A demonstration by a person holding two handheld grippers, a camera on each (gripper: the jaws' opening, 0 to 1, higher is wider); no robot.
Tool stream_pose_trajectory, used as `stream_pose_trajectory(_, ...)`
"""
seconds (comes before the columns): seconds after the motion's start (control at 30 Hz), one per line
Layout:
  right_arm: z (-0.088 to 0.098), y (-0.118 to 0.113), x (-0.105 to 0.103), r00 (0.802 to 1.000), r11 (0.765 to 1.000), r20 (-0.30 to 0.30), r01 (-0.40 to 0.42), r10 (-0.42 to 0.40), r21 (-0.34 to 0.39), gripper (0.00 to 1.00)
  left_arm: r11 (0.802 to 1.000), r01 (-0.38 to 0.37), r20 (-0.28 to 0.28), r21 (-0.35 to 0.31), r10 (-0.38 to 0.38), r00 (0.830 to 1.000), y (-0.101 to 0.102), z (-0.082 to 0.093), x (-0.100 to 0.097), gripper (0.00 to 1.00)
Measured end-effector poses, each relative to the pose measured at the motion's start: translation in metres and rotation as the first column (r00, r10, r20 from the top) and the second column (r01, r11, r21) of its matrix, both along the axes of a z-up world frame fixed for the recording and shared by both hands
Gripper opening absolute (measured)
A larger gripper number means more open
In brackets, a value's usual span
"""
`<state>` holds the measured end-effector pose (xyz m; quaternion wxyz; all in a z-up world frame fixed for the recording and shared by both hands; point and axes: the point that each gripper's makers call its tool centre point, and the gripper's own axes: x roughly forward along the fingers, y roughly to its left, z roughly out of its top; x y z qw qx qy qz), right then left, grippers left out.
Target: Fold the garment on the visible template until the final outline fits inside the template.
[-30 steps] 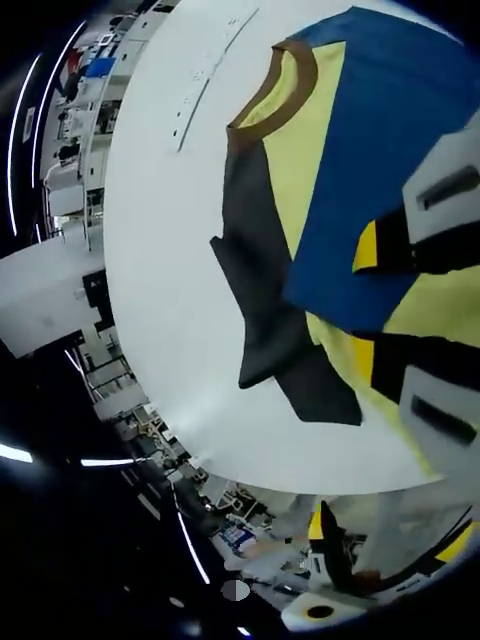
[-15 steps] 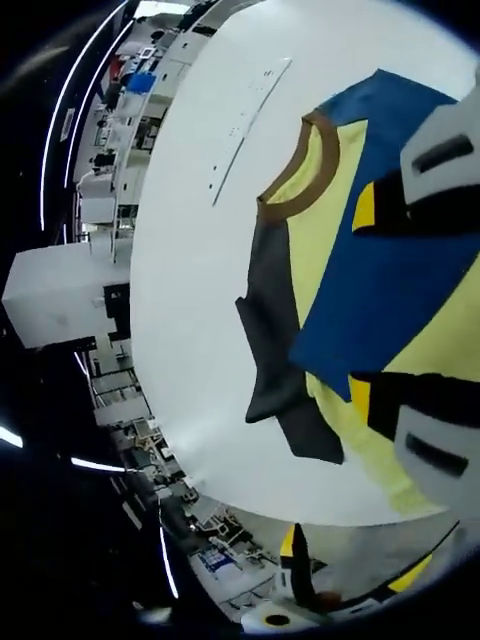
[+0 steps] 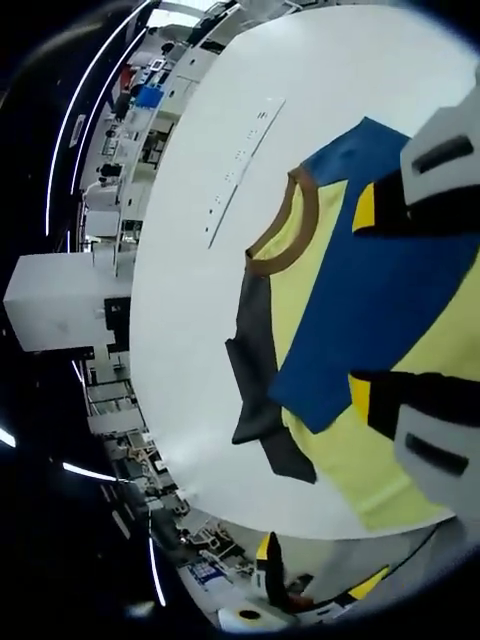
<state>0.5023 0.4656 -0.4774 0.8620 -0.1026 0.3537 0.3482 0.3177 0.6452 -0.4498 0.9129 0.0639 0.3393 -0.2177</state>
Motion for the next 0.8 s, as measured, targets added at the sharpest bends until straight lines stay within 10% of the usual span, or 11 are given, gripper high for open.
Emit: stream_pose_trajectory(0.8, -0.022, -0.097, -0.021, 0.998, 0.998, -0.034, 0.047, -0.048, -0.046, 0.44, 1.0, 0.003, -0.008, 0.005, -0.003, 1.0, -0.004, 0.0, 0.001, 0.99)
